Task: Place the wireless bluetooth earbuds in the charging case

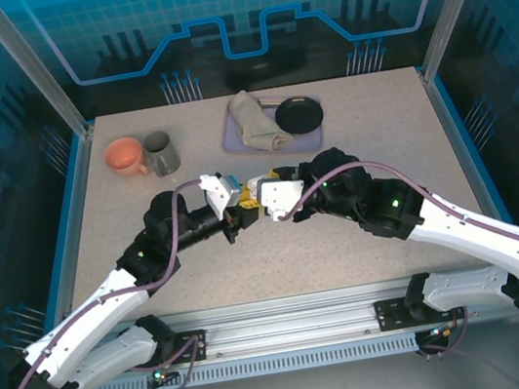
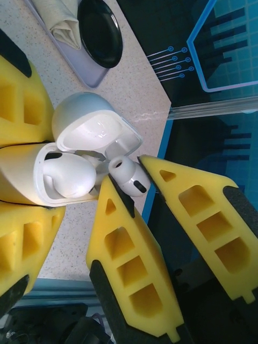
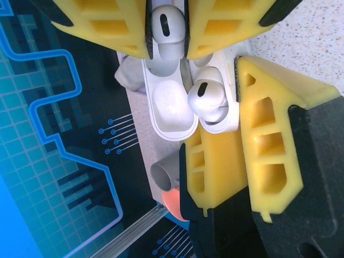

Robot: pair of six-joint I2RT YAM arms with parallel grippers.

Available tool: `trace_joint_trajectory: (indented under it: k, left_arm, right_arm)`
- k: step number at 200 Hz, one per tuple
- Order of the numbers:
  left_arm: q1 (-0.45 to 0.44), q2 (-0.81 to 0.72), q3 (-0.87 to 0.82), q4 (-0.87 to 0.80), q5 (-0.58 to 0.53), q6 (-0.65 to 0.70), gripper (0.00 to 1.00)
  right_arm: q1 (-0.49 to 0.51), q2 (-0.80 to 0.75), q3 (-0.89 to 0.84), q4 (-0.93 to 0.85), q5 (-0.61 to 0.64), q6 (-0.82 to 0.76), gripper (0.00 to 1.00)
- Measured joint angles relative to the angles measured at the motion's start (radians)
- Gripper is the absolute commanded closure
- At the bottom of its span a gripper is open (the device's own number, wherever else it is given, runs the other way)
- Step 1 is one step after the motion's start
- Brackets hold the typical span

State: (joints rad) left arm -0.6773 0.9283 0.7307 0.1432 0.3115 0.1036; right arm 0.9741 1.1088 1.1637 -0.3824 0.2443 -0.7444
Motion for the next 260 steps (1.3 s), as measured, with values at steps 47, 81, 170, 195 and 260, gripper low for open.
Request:
trace_joint_trajectory:
  k: [47,81,170,195,260]
  left_arm:
    - [-0.001,-0.002,0.000,-0.007,0.006,0.000,1.00]
    - [-0.001,-0.010,0.000,-0.008,0.011,0.000,1.00]
    - [-0.001,-0.013,-0.008,-0.002,0.015,0.000,1.00]
    - [-0.001,-0.014,-0.009,0.012,0.015,0.000,1.00]
    - [-0.001,-0.015,-0.009,0.028,0.015,0.003,1.00]
  right_arm:
    - [-0.022,-0.008,-0.003,-0.014,-0.065,0.058,0.77]
    - [-0.035,-0.012,-0.003,-0.014,-0.105,0.090,0.77]
    - [-0.058,-0.012,-0.003,-0.024,-0.225,0.151,0.71]
    - [-0.065,-0.011,-0.001,-0.034,-0.271,0.161,0.67]
    - [-0.116,-0.035,0.026,-0.064,-0.322,0.205,0.40]
